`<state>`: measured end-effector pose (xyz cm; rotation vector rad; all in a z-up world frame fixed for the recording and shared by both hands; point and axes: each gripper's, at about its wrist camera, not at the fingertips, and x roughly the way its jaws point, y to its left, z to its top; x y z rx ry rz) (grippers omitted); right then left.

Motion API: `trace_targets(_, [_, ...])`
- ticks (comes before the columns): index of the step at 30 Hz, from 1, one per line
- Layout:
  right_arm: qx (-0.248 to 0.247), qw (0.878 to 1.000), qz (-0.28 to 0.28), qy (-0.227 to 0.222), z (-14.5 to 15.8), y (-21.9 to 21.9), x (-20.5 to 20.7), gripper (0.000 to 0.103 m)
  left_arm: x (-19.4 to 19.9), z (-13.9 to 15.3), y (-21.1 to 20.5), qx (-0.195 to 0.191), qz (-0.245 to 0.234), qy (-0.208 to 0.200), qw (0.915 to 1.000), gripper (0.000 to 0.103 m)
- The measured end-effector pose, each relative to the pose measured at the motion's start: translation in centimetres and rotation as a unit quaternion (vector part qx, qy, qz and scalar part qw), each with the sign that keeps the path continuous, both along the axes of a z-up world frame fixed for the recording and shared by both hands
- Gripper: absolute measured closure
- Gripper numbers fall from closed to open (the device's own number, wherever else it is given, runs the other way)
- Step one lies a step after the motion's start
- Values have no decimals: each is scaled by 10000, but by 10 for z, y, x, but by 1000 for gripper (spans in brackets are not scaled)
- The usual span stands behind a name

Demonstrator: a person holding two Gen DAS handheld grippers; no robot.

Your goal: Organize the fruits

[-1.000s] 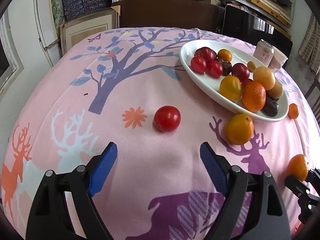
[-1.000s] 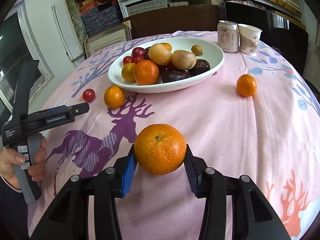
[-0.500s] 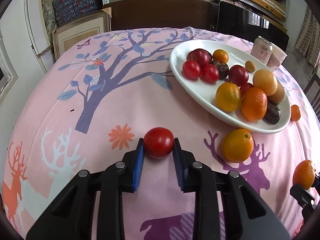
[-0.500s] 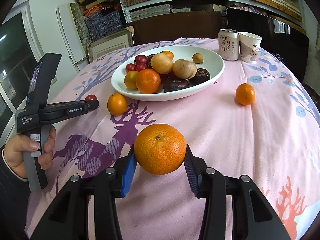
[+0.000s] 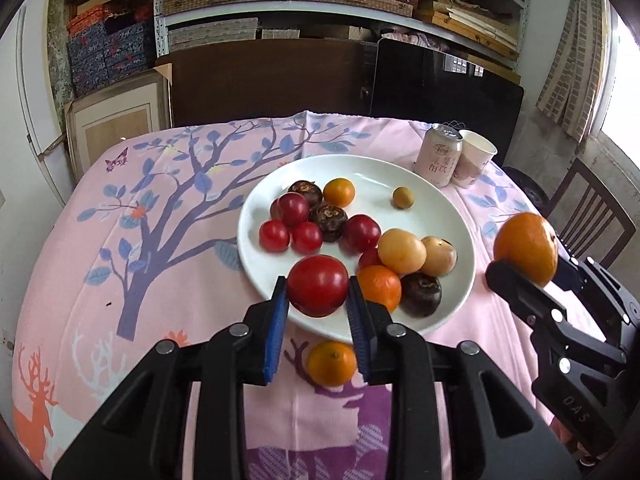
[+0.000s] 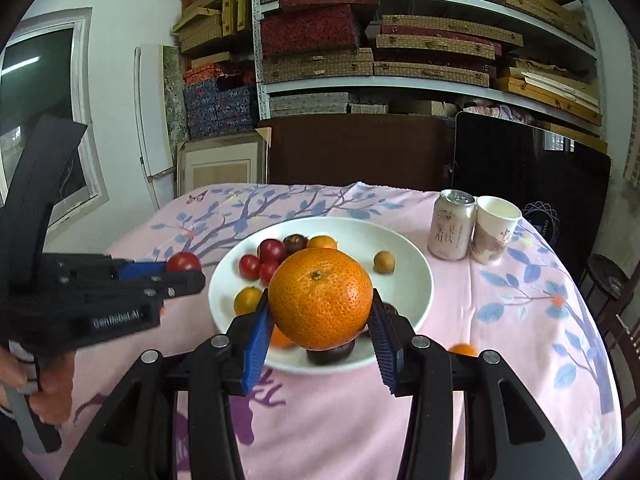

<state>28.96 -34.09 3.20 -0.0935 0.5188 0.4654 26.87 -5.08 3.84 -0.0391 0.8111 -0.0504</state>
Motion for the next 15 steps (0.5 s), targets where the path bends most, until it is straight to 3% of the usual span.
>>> trace_targets(8, [-416,9990,-59,142,-16,32,69,56,65,-28,10,57,304,351,9989,74])
trace_targets(10, [-586,9979,41,260,-23,38,81,53,72,-32,14,130,388,389,9984,66])
trace_targets(11, [-680,9974,20,218,-25,39,83,42,73,-33,15,143,436,396,9982,50])
trace_targets(12, [-730,9973,-46,101,-24,39,80,36,72,-32,16,135,495,334,9981,43])
trace_targets(15, [-564,9983,-147,53,-20,30,73,32,65,-29,19,138,541,263,9981,42])
